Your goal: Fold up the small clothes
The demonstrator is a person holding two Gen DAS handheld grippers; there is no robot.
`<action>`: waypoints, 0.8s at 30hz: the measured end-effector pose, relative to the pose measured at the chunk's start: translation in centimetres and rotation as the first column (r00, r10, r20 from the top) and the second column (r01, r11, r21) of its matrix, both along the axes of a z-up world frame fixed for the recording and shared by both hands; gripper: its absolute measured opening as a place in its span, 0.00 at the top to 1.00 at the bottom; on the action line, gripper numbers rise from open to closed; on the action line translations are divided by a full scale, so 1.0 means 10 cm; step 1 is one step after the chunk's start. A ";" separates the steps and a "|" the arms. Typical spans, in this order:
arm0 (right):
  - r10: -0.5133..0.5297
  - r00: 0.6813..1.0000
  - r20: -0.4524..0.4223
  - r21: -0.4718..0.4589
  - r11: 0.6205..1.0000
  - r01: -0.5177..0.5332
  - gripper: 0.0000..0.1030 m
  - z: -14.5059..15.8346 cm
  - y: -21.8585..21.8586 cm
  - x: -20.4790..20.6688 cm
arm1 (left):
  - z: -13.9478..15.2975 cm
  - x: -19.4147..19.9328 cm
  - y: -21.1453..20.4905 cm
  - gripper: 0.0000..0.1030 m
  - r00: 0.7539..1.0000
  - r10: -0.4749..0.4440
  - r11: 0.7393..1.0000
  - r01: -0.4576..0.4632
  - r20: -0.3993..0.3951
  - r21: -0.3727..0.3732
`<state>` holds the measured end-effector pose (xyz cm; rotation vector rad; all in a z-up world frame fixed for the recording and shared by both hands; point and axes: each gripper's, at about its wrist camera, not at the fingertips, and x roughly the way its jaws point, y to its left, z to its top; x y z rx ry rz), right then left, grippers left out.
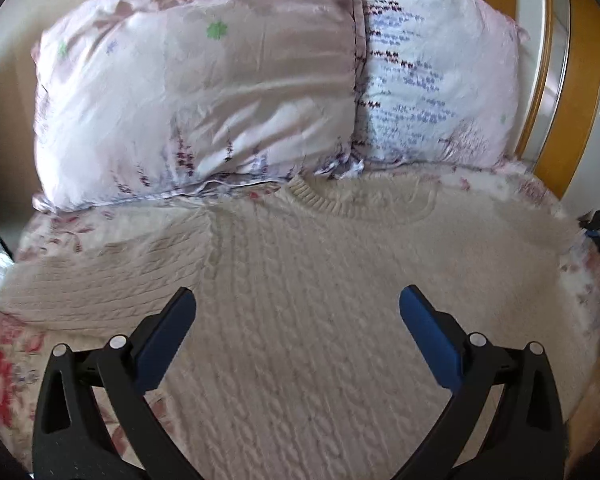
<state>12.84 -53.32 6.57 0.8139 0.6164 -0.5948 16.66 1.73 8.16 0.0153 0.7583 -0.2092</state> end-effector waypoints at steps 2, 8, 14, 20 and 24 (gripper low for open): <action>0.075 0.997 0.031 -0.078 0.994 -0.072 0.91 0.25 0.23 0.10 | -0.01 0.11 0.09 0.02 0.999 -0.025 0.989 0.020 -0.031 -0.144; 0.430 0.897 0.102 -0.277 0.878 -0.389 0.92 0.83 1.42 0.47 | -0.10 0.31 0.15 0.02 0.996 -0.046 0.933 0.016 -0.073 -0.360; 0.706 0.708 0.028 -0.205 0.697 -0.687 0.92 0.42 2.63 0.78 | -0.25 0.43 0.13 0.15 0.990 -0.054 0.877 -0.015 -0.130 -0.479; 0.780 0.615 -0.111 -0.017 0.618 -0.786 0.90 -0.32 3.18 0.91 | -0.42 0.48 0.10 0.16 0.976 -0.071 0.860 -0.044 -0.205 -0.508; 0.754 0.656 -0.035 0.110 0.656 -0.747 0.69 -0.34 2.91 0.87 | -0.45 0.48 0.11 0.16 0.973 -0.085 0.851 -0.042 -0.216 -0.523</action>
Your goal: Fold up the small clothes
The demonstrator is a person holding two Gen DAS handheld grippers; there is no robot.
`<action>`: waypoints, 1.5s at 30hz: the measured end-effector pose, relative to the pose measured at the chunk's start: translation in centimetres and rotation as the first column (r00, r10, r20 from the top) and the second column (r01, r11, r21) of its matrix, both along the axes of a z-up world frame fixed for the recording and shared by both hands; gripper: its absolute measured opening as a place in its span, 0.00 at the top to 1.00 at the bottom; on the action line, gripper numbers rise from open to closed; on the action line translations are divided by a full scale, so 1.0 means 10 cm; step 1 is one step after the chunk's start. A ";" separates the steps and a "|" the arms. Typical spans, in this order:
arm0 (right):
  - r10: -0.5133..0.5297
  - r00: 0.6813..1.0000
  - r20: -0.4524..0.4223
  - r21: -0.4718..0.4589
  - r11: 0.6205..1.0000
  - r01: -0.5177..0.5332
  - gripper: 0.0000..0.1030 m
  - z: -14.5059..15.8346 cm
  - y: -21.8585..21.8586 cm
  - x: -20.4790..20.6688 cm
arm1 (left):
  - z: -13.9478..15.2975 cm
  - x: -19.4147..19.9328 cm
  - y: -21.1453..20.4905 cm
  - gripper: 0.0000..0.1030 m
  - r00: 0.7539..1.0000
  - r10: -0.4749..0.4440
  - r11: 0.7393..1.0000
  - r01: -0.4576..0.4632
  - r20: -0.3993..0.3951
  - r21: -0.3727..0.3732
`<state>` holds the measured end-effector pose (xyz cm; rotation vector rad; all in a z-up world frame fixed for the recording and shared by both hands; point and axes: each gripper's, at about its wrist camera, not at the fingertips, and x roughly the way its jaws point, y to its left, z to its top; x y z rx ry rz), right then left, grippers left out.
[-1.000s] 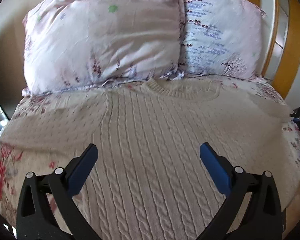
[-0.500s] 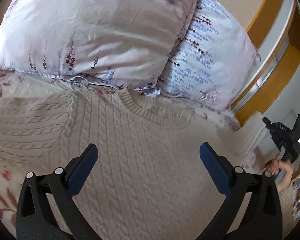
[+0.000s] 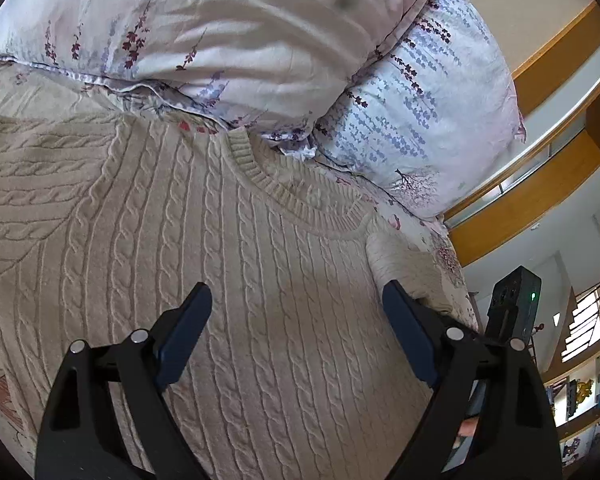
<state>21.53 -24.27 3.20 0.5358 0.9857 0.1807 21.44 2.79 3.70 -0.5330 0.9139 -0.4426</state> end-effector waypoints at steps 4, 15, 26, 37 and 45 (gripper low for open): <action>-0.134 0.991 0.008 0.059 0.989 0.133 0.50 0.08 -0.30 0.01 | -0.02 0.00 -0.02 0.16 1.000 -0.004 1.000 0.004 -0.007 -0.008; -0.158 0.964 0.213 -0.259 0.942 0.212 0.90 0.58 -0.02 0.18 | -0.11 0.01 0.14 0.22 0.997 0.056 0.997 -0.058 -0.049 -0.057; 0.283 0.959 0.007 0.049 0.958 -0.282 0.42 0.24 0.67 0.18 | -0.25 0.04 0.31 0.26 0.987 0.081 0.980 -0.105 -0.142 -0.169; -0.444 0.887 -0.129 0.263 0.847 0.462 0.51 -0.08 -1.19 -0.60 | -0.44 0.28 0.39 0.67 0.956 0.147 0.966 -0.194 -0.254 -0.171; -0.540 0.839 -0.066 0.304 0.790 0.532 0.93 -0.13 -1.38 -0.53 | -0.42 0.43 0.34 0.91 0.959 0.177 0.977 -0.198 -0.220 -0.077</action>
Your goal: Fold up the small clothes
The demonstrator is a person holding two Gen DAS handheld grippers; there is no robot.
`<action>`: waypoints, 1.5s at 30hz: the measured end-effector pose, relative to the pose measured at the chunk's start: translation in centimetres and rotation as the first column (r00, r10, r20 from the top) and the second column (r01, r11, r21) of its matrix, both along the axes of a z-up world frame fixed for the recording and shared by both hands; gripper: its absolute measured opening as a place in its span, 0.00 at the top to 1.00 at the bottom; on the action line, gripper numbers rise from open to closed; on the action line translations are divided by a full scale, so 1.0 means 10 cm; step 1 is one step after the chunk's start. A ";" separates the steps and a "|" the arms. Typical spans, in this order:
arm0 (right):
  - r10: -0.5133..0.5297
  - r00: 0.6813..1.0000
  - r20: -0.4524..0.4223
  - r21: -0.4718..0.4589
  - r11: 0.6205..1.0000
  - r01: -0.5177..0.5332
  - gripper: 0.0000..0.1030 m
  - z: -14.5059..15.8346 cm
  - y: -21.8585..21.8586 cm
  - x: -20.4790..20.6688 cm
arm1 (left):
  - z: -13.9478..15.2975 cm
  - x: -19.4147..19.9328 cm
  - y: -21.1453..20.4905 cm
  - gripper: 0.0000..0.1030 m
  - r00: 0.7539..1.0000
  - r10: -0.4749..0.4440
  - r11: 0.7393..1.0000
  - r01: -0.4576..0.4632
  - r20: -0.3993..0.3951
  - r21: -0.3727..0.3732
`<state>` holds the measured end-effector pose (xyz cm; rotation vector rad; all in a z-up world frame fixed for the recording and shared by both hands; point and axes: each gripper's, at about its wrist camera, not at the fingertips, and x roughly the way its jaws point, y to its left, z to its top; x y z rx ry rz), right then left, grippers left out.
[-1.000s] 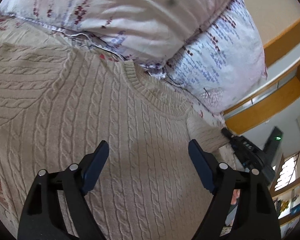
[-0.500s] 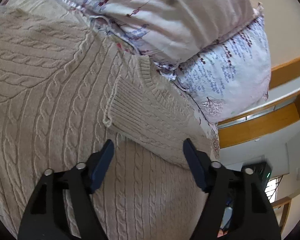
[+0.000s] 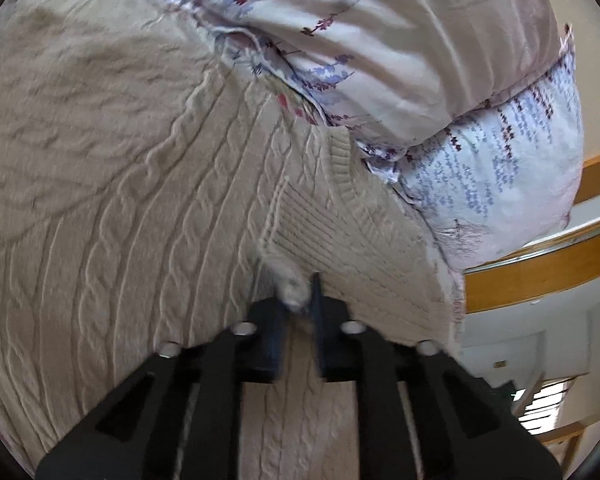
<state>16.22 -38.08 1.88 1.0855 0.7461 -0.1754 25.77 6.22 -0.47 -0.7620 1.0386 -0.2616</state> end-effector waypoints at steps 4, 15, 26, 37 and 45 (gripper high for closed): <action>-0.071 0.997 0.032 -0.103 0.992 0.074 0.93 0.13 0.07 -0.17 | 0.15 0.00 -0.13 0.92 0.996 -0.053 0.993 0.044 0.078 0.112; -0.024 0.998 -0.066 -0.360 0.933 -0.001 0.39 0.45 0.39 -0.37 | 0.31 -0.32 0.10 0.57 0.994 -0.082 0.972 0.064 0.071 0.227; 0.175 0.984 0.011 -0.393 0.906 -0.157 0.27 0.53 0.81 -0.51 | 0.41 -1.13 2.29 0.61 0.919 0.387 0.906 -0.394 0.075 0.156; 0.267 0.964 -0.001 -0.406 0.881 -0.244 0.27 0.56 1.08 -0.44 | 0.02 -1.02 3.17 0.67 0.778 0.627 0.773 -0.628 -0.039 -0.089; 0.223 0.975 -0.007 -0.381 0.901 -0.209 0.26 0.50 0.95 -0.45 | -0.12 -0.97 3.44 0.73 0.677 0.734 0.659 -0.728 -0.048 -0.188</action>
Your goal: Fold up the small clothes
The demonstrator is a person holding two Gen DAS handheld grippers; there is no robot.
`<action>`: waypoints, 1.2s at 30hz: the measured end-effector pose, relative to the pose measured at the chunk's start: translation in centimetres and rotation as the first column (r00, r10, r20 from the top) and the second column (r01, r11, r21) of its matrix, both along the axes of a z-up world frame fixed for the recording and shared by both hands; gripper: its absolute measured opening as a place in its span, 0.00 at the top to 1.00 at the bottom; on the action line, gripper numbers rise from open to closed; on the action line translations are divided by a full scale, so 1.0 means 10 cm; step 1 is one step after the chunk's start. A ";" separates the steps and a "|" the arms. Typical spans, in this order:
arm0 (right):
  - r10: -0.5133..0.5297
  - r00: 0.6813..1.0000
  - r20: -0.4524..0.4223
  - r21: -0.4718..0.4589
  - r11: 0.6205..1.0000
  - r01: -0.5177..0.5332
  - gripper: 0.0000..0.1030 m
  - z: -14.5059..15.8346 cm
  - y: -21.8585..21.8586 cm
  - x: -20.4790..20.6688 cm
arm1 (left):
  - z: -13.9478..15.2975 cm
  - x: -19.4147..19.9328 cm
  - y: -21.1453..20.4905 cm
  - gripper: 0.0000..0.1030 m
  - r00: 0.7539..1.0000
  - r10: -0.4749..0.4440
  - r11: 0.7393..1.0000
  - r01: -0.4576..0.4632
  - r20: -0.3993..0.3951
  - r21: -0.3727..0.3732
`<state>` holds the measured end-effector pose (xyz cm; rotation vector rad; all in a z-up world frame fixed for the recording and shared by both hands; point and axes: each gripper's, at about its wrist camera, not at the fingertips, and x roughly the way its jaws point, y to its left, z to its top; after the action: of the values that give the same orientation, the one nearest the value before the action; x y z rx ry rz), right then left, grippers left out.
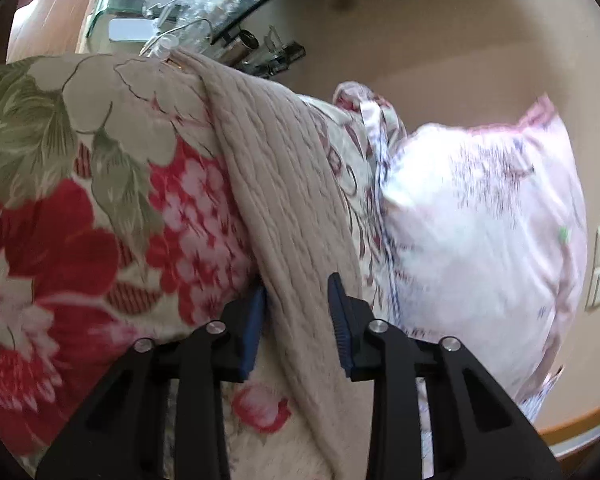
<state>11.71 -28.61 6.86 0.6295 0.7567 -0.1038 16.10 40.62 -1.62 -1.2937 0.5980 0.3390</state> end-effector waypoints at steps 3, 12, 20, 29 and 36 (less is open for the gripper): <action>0.006 1.000 -0.005 0.003 1.000 -0.006 0.26 -0.02 0.01 0.02 | -0.05 -0.01 0.07 0.89 1.000 0.027 0.999 -0.026 0.016 -0.040; 0.019 1.000 -0.002 0.013 1.000 -0.019 0.26 -0.04 0.05 0.03 | 0.56 0.00 -0.39 0.94 0.958 -0.059 0.997 0.072 0.280 -0.038; 0.046 0.999 0.012 0.005 0.999 -0.046 0.26 -0.01 0.12 0.00 | 1.12 0.29 -1.76 0.94 0.818 -0.342 0.929 0.370 0.463 0.033; 0.029 1.000 0.007 -0.006 1.000 -0.029 0.26 -0.01 0.07 -0.06 | 0.83 0.63 -3.28 0.94 0.720 -0.577 0.801 0.592 0.385 0.092; 0.067 0.998 -0.003 -0.060 0.996 -0.067 0.26 0.09 0.11 -0.03 | 0.19 0.72 -4.39 0.71 0.547 -0.837 0.543 0.826 0.018 0.155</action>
<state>11.41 -27.55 7.79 0.5467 0.7722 -0.0651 23.33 -3.29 0.28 -0.7535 1.0304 -0.4886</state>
